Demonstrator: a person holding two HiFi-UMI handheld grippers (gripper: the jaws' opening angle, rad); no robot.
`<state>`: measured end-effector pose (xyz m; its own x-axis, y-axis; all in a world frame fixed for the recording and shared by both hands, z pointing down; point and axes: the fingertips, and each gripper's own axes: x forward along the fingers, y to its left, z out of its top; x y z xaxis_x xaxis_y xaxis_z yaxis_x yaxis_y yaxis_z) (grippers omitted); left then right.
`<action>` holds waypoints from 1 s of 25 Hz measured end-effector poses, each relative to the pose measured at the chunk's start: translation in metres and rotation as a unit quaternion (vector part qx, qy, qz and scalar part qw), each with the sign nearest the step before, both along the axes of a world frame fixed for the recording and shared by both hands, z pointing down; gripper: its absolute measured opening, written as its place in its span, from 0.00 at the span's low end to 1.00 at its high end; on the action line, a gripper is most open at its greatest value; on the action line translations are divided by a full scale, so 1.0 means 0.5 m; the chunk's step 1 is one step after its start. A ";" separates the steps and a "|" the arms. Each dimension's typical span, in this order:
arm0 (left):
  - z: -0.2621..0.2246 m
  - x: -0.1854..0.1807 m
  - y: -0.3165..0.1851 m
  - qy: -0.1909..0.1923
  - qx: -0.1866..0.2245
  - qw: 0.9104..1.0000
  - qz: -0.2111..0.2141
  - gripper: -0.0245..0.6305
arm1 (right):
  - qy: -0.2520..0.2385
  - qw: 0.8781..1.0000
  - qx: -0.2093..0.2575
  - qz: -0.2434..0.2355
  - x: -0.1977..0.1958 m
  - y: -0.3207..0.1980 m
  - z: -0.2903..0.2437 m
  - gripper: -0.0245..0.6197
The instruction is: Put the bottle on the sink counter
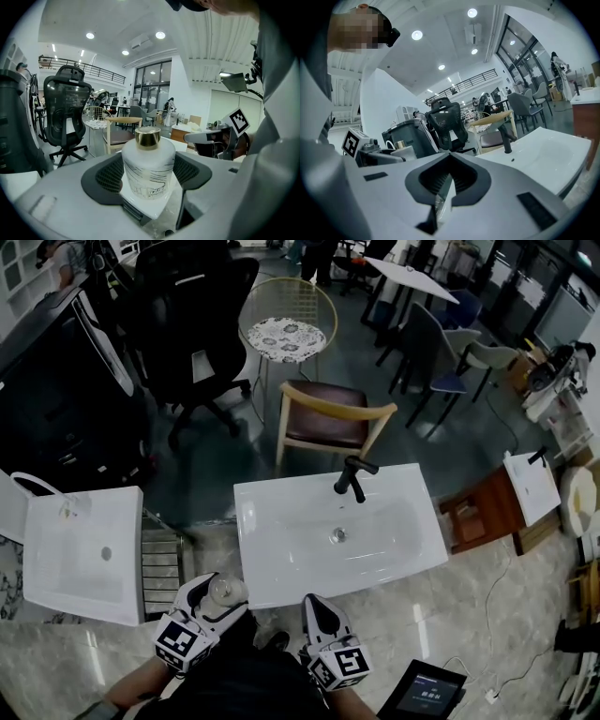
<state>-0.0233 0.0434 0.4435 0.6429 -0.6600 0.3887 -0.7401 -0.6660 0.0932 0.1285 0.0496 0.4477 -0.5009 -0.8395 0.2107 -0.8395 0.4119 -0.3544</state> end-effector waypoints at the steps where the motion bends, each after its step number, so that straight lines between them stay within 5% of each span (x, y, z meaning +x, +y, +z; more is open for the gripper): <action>1: -0.001 -0.004 -0.018 0.000 0.000 1.000 0.001 0.54 | 0.001 1.000 0.000 0.003 -0.003 -0.015 -0.001 0.03; 17: 0.043 -0.102 -0.284 -0.001 0.014 1.000 0.021 0.54 | 0.037 0.998 -0.016 0.040 -0.076 -0.211 0.012 0.03; 25: 0.076 -0.118 -0.387 0.003 0.022 1.000 -0.021 0.54 | 0.035 0.998 -0.043 0.016 -0.079 -0.248 0.066 0.03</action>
<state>-0.0822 -0.1500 0.4814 0.6169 -0.7027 0.3545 -0.7668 -0.6381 0.0693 0.0890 -0.0744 0.4808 -0.4559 -0.8322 0.3154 -0.8755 0.3555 -0.3274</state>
